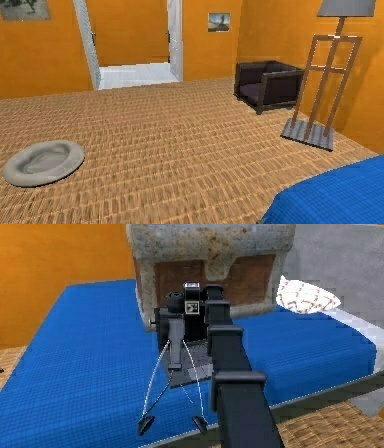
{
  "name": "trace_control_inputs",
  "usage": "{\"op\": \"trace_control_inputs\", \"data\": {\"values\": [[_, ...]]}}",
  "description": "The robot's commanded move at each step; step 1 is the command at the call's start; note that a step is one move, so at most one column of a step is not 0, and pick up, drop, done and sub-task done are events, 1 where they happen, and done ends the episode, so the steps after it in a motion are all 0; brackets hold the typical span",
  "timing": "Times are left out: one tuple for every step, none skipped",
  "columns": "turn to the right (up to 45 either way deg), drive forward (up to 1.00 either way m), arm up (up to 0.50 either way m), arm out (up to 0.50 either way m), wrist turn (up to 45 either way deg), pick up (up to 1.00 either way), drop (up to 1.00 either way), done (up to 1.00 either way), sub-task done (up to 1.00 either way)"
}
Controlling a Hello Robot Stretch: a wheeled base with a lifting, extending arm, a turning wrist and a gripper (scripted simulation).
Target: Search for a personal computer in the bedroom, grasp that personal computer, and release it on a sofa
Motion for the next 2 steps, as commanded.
{"op": "trace_control_inputs", "data": {"values": [[0.0,0.0,0.0,0.0,45.0,0.0,0.0,0.0,0.0],[0.0,0.0,0.0,0.0,45.0,0.0,0.0,0.0,0.0]]}}
